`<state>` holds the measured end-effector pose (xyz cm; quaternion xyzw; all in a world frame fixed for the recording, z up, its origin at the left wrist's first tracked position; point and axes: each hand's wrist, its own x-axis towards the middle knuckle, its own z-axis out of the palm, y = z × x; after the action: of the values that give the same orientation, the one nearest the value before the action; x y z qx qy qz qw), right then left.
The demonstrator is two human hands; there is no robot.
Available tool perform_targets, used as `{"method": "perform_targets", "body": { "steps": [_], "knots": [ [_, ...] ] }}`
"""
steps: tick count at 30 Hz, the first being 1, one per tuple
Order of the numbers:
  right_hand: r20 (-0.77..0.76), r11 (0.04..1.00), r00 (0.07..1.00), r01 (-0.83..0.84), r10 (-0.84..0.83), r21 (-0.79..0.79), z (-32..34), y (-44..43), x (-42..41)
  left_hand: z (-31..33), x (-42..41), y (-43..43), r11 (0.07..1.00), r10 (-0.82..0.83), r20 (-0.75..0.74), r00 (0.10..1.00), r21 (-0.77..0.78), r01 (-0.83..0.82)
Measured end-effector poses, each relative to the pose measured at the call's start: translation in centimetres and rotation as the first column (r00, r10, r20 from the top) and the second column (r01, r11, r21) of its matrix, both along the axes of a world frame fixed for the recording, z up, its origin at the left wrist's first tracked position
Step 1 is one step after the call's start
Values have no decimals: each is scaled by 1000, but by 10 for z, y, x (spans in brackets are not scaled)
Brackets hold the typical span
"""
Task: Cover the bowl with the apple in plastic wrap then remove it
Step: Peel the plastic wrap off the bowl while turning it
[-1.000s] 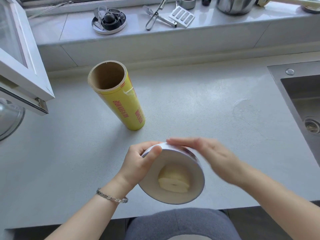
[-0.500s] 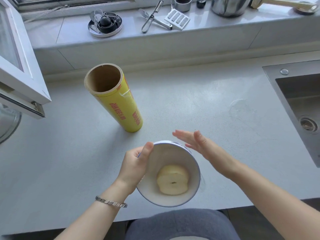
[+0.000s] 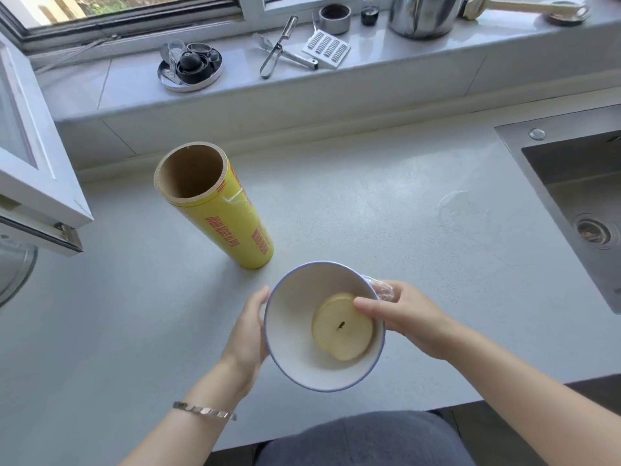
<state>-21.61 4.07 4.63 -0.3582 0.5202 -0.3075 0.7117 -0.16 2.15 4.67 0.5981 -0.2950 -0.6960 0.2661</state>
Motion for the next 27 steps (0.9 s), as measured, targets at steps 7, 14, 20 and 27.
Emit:
{"method": "perform_targets", "body": {
  "steps": [7, 14, 20, 27],
  "knots": [
    [-41, 989, 989, -146, 145, -23, 6, -3, 4, 16, -11, -28, 885, -411, 183, 893, -154, 439],
    [-14, 981, 982, -187, 188, 46, 9, -6, 0, 3, -17, -2, 926, -351, 147, 925, -93, 367],
    [-196, 975, 955, -215, 222, 57, 27, -19, 7, -1, -18, 16, 954, -174, 150, 973, -220, 204],
    [-335, 962, 902, -263, 271, 69, 40, -43, 10, 4, -19, 12, 900, -181, 254, 950, -346, 265]
  ]
}}
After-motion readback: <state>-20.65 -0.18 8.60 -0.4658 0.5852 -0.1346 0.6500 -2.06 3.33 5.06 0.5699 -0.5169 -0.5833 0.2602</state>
